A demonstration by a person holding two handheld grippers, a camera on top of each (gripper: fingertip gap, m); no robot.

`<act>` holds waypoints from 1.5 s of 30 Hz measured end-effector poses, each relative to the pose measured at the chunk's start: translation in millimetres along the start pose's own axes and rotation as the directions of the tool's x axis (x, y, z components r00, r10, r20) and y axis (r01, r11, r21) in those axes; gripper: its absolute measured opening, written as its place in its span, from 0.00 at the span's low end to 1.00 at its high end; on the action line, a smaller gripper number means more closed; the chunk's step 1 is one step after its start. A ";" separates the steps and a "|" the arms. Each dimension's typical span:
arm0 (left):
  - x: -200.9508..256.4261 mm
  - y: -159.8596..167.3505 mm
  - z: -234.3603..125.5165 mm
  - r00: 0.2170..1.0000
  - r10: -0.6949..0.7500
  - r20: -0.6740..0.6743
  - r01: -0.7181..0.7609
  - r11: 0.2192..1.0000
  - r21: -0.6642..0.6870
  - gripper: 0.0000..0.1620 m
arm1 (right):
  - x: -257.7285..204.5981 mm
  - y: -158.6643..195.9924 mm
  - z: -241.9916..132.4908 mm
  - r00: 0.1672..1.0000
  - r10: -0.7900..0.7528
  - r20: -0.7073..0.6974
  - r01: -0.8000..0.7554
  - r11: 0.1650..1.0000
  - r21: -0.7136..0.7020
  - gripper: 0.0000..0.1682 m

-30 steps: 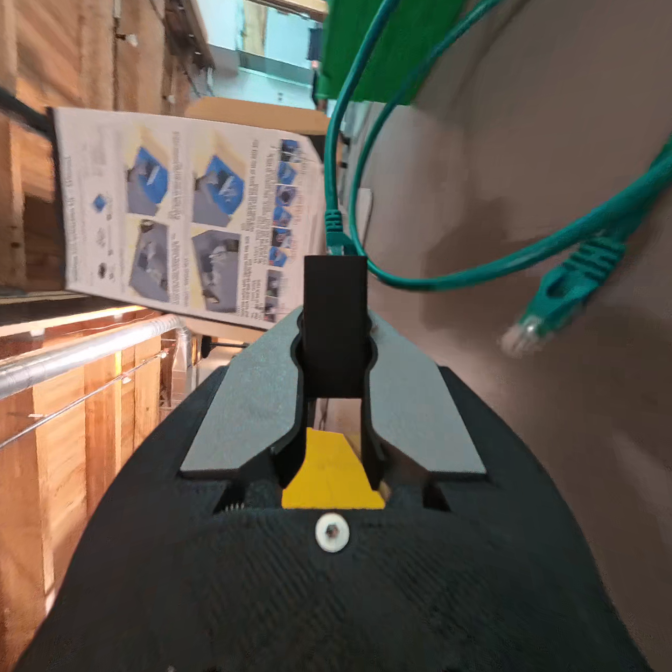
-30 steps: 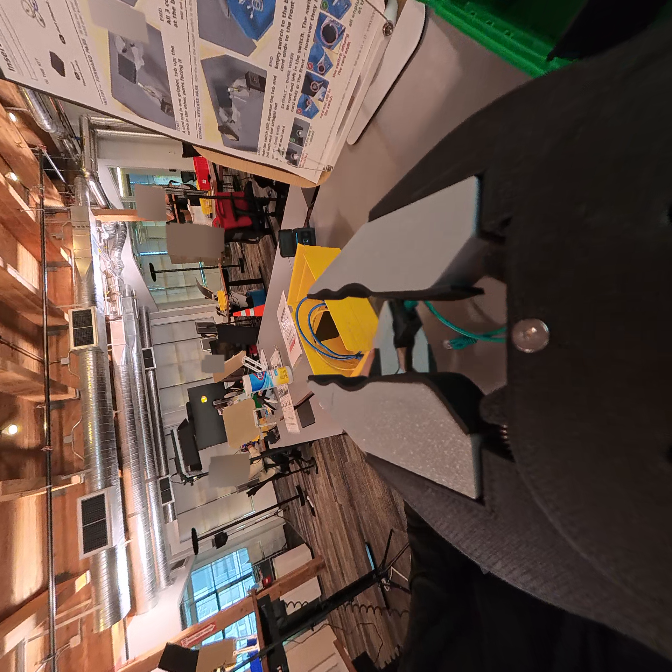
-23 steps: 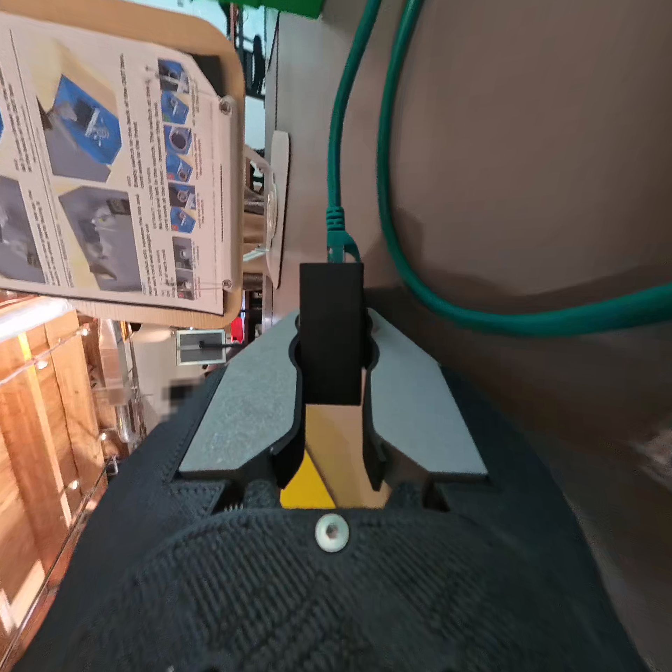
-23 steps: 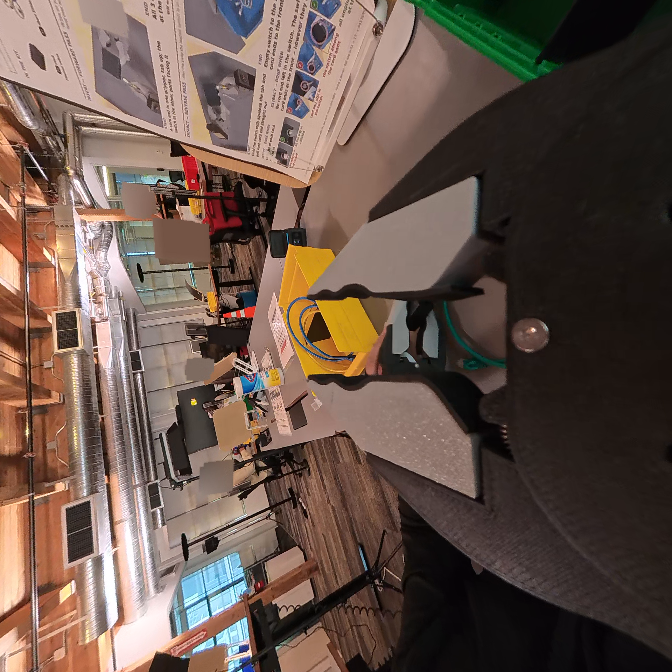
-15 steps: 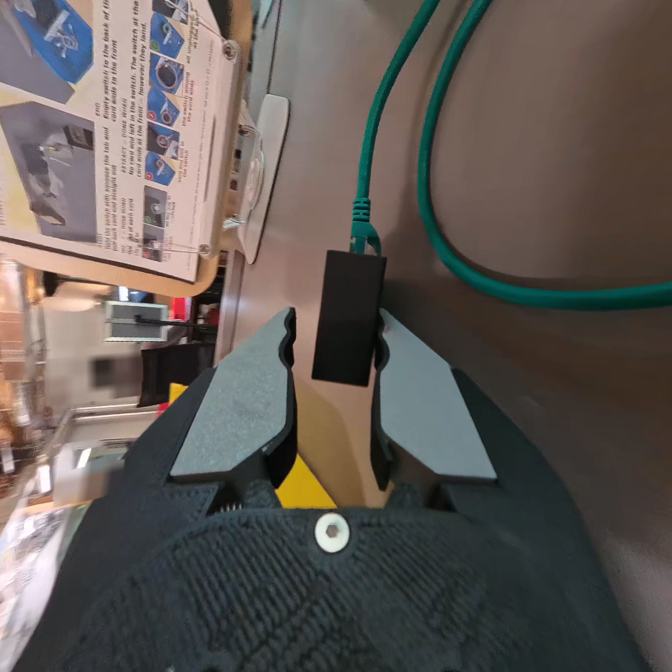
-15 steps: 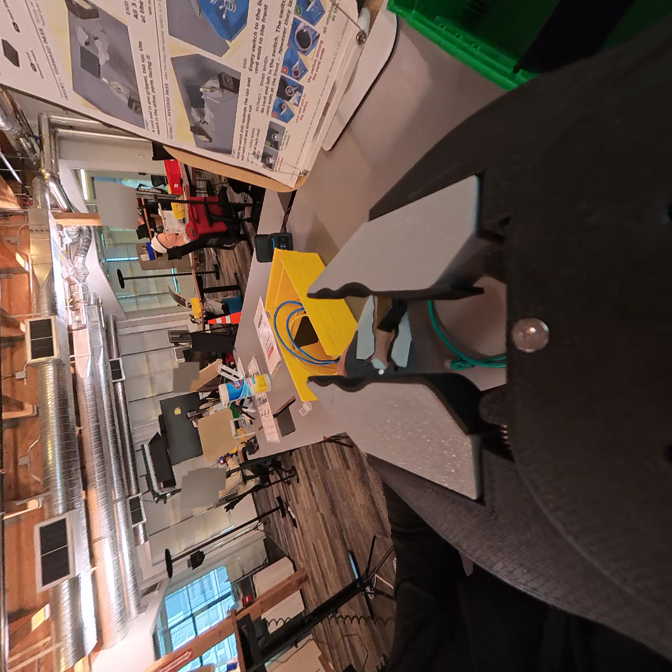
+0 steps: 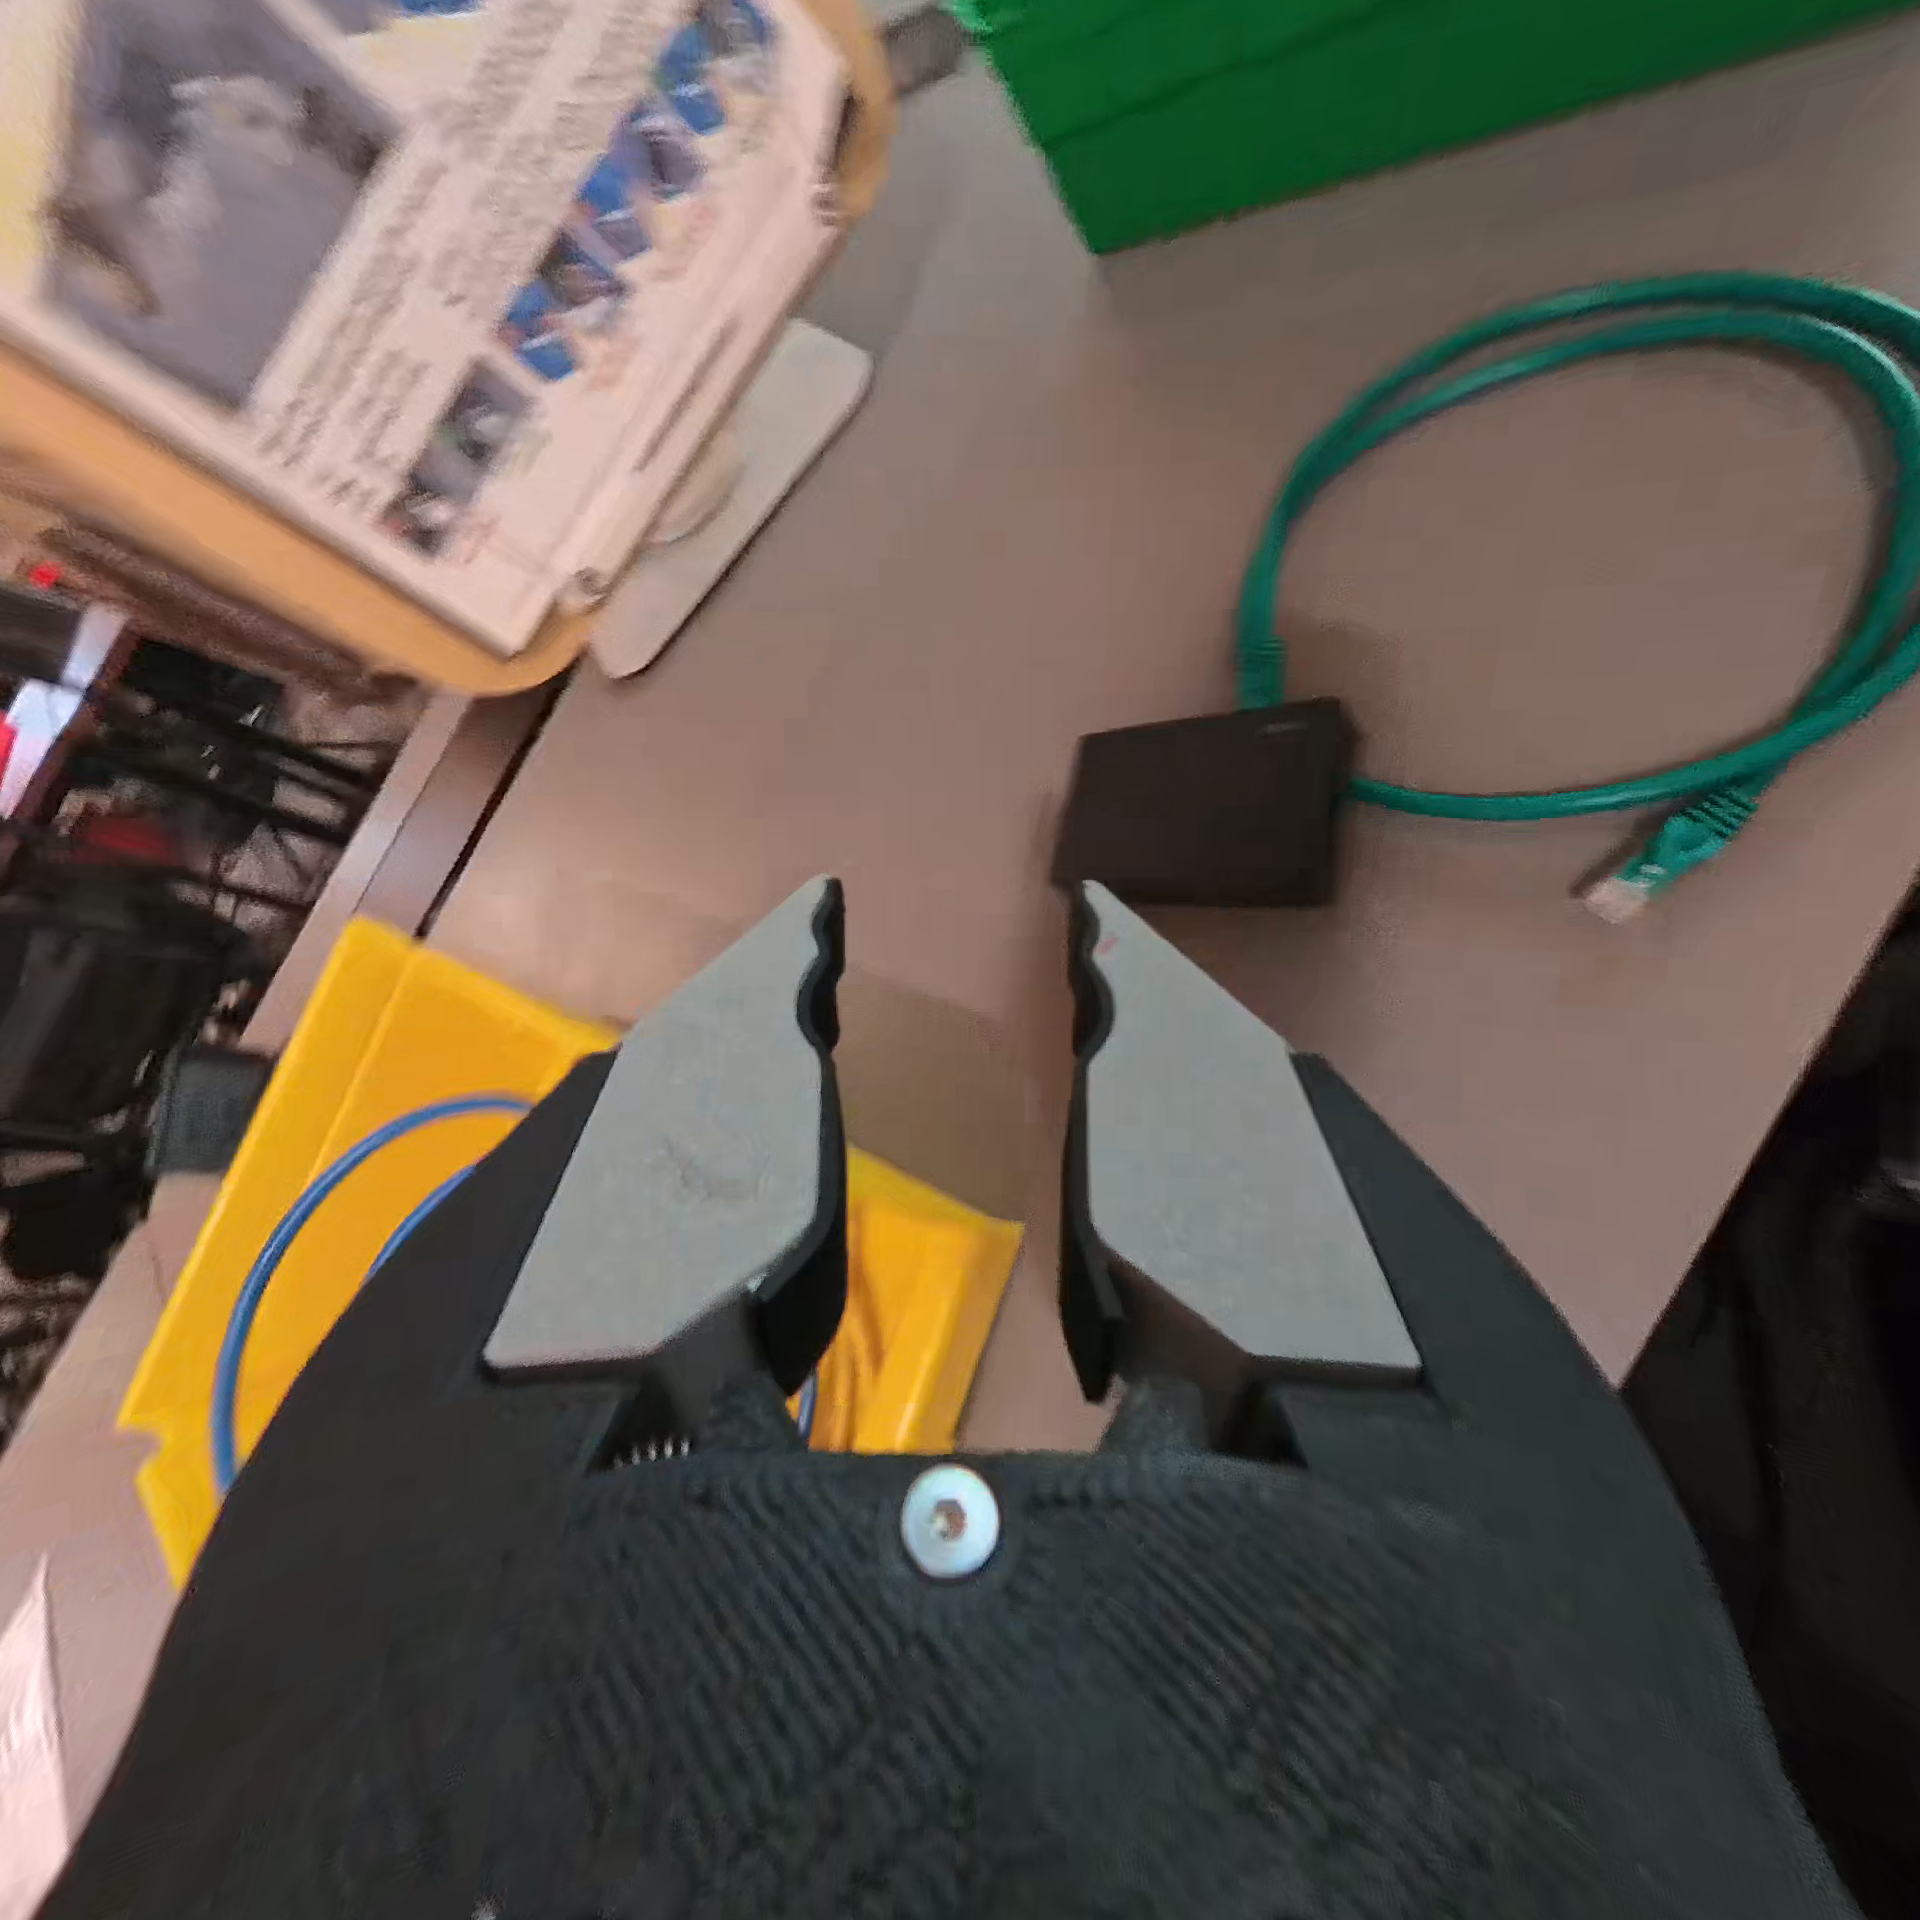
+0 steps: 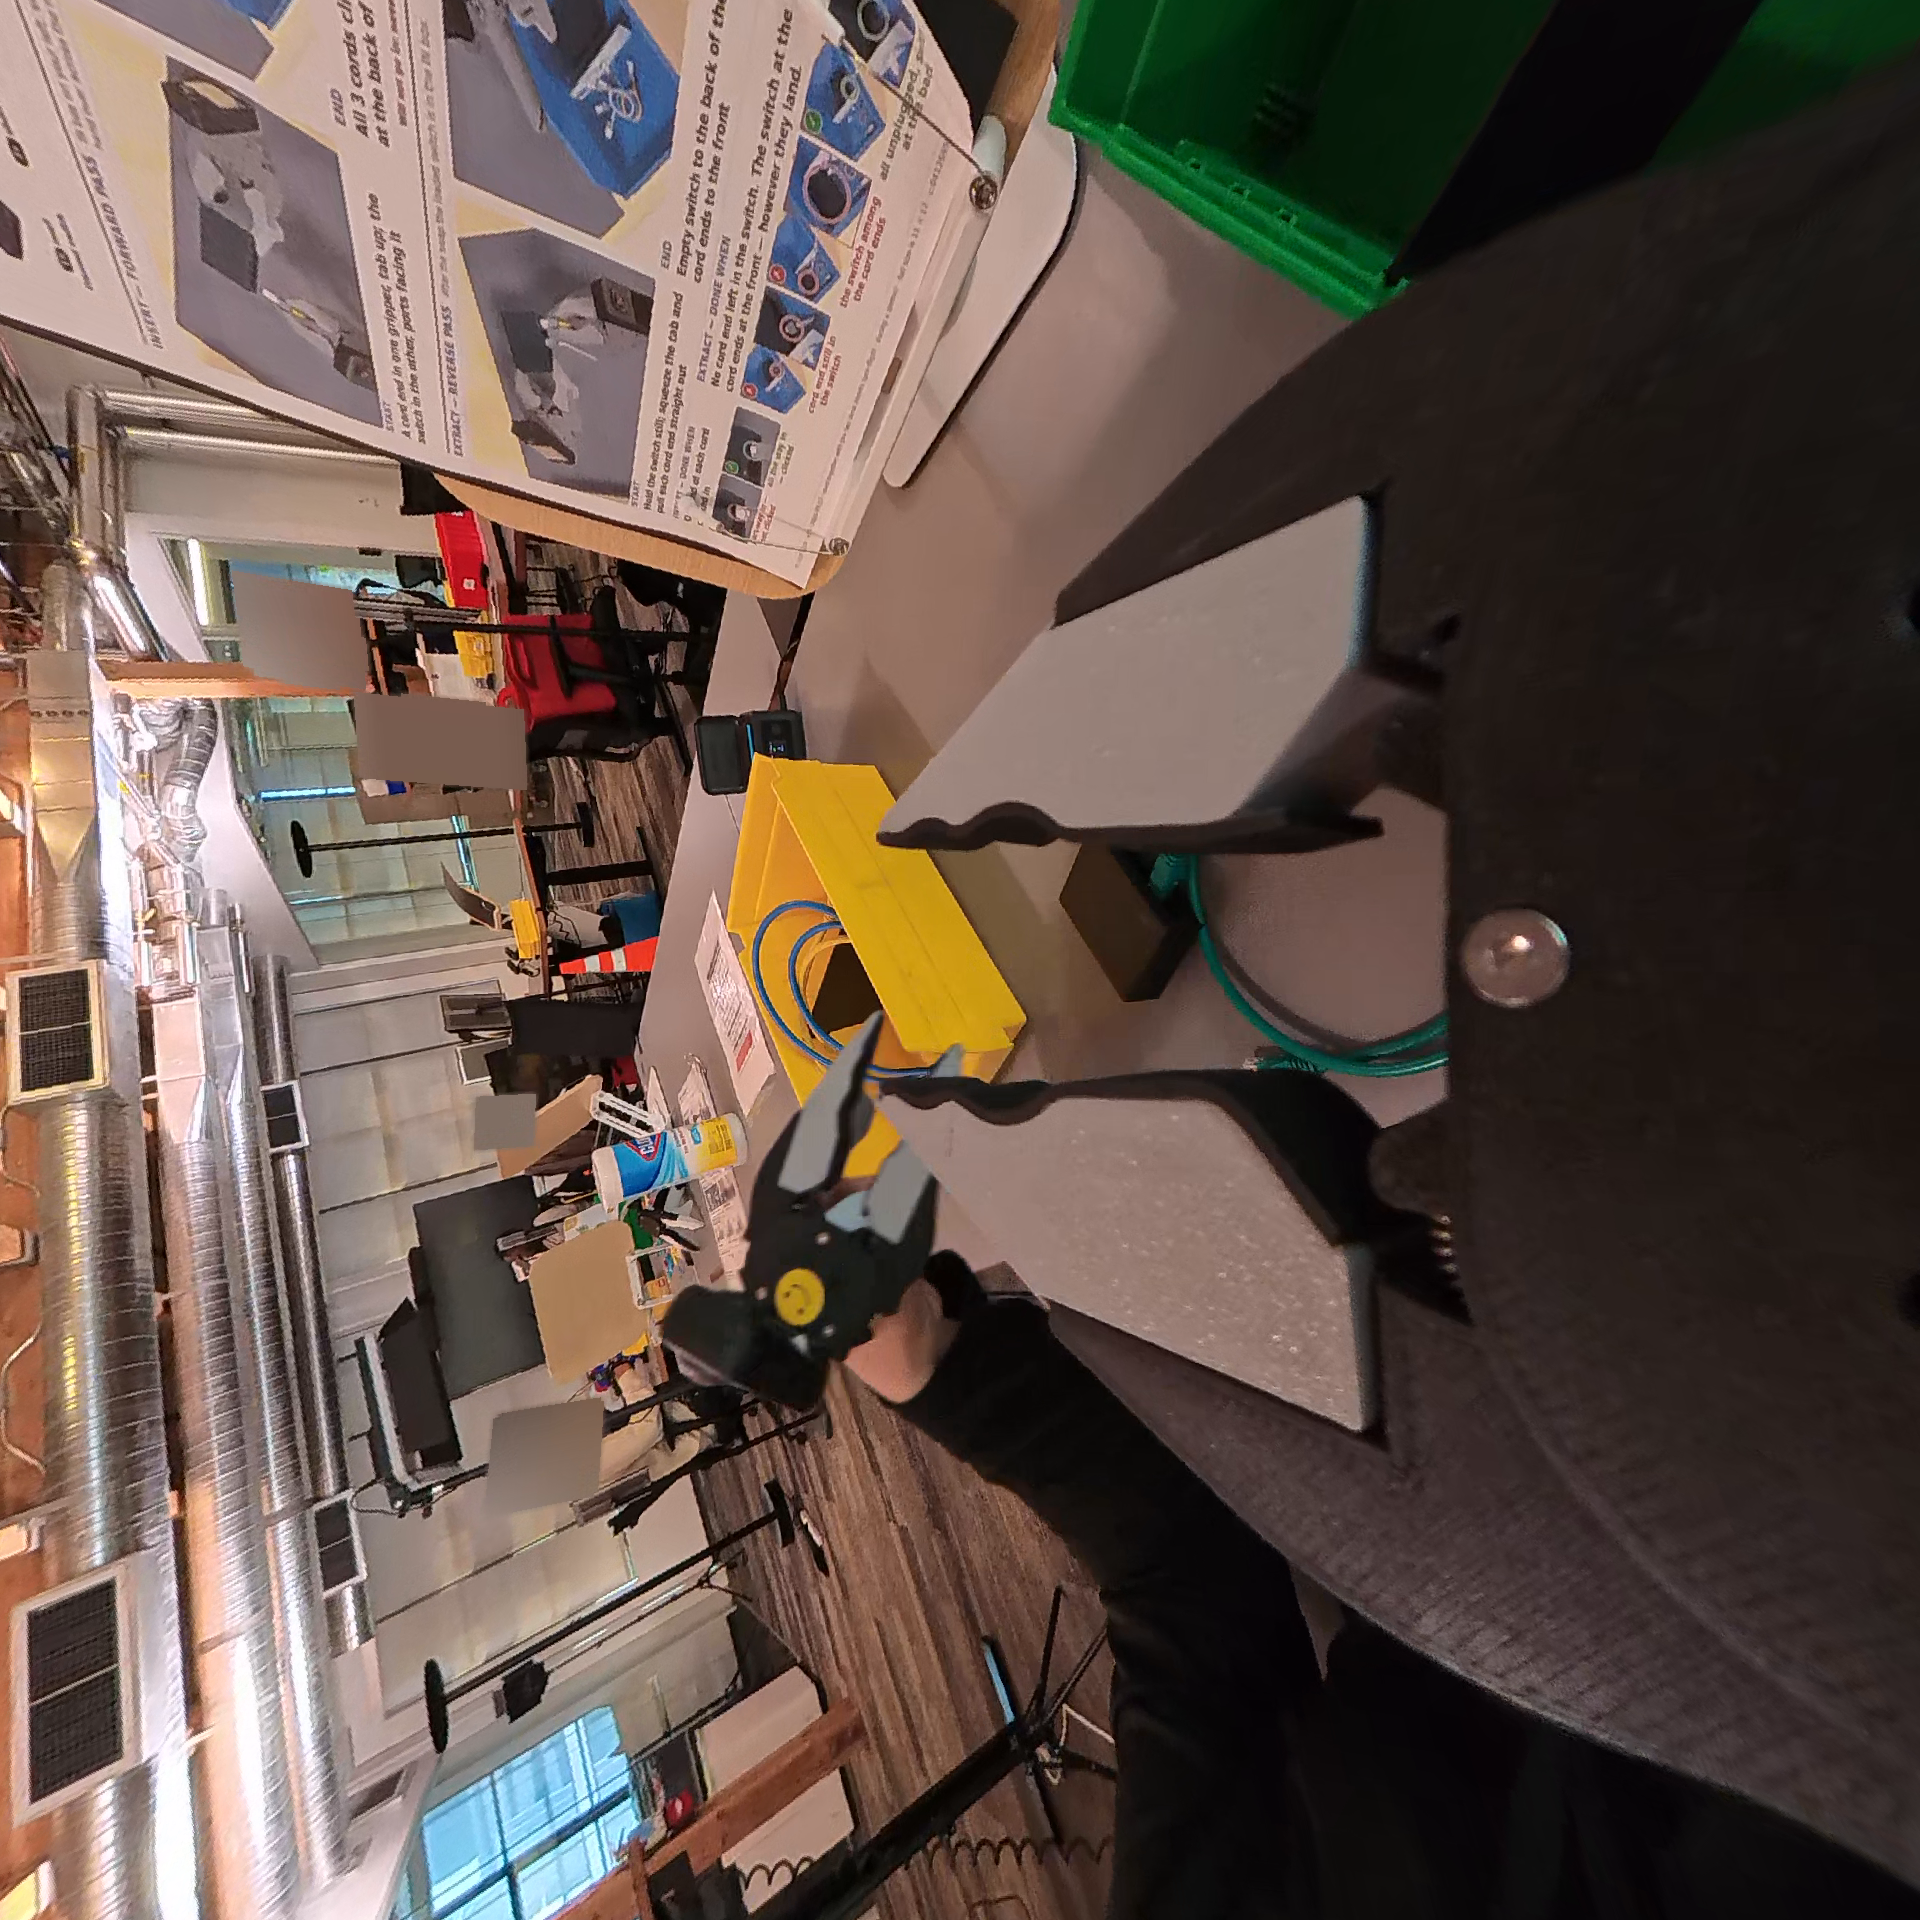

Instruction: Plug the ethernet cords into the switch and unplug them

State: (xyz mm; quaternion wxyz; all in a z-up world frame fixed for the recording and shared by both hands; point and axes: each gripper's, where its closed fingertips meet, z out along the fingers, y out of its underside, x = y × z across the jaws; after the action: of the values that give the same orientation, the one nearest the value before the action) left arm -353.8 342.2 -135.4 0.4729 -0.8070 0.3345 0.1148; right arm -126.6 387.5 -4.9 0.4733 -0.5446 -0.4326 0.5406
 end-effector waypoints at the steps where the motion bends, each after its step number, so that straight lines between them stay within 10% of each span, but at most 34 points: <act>1: -17.8 5.8 -9.6 0.998 -0.050 0.039 0.050 0.999 0.006 0.25 | -0.4 -1.1 -1.2 1.000 -0.001 -0.002 0.001 1.000 0.004 0.24; 11: -95.2 128.0 4.6 0.896 -0.417 0.155 0.440 0.882 -0.171 0.31 | -5.5 0.6 0.7 1.000 0.007 0.009 -0.007 1.000 -0.002 0.25; 20: -80.5 151.8 40.3 0.916 -0.370 0.154 0.399 0.875 -0.274 0.20 | -6.5 -3.2 3.6 1.000 -0.003 0.022 0.003 1.000 0.005 0.25; 35: -89.8 143.7 13.6 0.943 -0.160 0.293 0.230 0.947 -0.223 0.05 | -20.1 -8.2 29.1 0.993 -0.060 0.097 0.060 0.998 -0.005 0.24; 45: -133.8 79.9 -80.0 0.824 -0.091 0.560 0.112 0.994 -0.003 0.04 | -29.6 -6.6 35.5 0.988 -0.092 0.125 0.094 0.995 -0.016 0.24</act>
State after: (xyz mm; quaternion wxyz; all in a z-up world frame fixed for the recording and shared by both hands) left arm -516.4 306.4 -81.0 0.5410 -0.7632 0.1362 0.3261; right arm -163.1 361.3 8.1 0.4641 -0.4943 -0.4922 0.5459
